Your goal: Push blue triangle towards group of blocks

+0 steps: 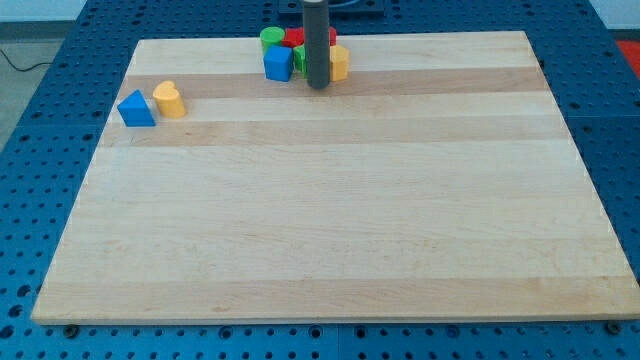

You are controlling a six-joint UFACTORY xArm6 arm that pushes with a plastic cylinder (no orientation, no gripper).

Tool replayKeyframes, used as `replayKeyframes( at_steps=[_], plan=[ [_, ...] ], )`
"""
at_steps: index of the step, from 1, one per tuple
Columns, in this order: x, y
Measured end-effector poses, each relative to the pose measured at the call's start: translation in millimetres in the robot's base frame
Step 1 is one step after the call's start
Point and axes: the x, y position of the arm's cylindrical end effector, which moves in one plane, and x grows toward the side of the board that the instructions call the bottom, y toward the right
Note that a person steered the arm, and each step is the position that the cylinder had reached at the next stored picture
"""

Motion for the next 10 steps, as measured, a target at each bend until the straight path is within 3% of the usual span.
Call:
replayKeyframes(
  at_steps=[1, 2, 3, 4, 5, 7, 8, 10],
  plan=[
    [50, -12],
    [107, -76],
    [116, -181],
    [87, -271],
    [67, -281],
    [50, -197],
    [51, -198],
    [42, -284]
  ],
)
